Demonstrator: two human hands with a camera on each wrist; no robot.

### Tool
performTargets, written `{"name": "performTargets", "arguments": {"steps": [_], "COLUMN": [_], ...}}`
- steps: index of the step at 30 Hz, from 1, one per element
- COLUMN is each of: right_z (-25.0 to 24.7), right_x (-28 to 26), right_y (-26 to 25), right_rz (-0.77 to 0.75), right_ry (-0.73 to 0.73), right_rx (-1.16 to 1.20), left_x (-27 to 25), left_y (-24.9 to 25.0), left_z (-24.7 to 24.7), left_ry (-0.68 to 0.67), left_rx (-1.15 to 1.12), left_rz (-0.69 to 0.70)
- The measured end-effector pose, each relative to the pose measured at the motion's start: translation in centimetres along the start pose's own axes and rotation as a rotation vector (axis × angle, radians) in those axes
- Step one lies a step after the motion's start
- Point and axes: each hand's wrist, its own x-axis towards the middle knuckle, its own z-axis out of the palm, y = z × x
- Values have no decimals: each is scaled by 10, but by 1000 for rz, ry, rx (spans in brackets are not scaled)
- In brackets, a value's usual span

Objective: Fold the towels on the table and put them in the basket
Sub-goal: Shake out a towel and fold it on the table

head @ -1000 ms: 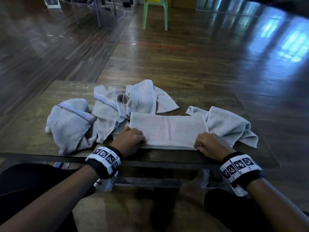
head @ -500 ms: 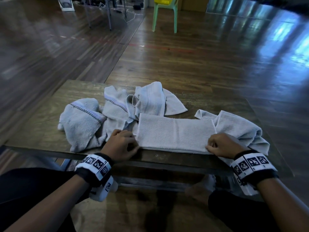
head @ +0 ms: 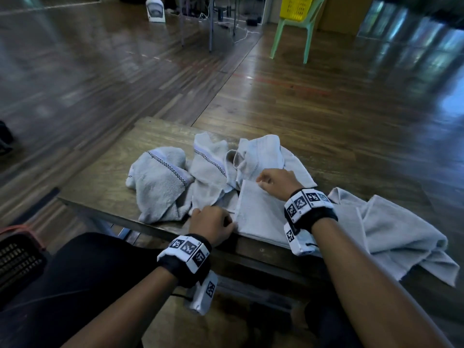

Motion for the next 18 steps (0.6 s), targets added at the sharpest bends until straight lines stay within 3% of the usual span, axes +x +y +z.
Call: {"name": "performTargets", "arguments": {"steps": [7,13,18], "right_z": [26,21,-2], "right_x": [27,27,18], "right_y": [-18,-25,-24], "right_rz": [-8,-3,-26], "right_ry": [-103,-125,59], "right_rx": [-159,-196,-43], "left_x": [3,5,2], "left_y": [9,13,19], "left_z": [-2,-5,-23], "left_ry": [-109,-214,-164], "left_rx": [-35,-254,-462], "left_rz": [-53,-88,-64]}}
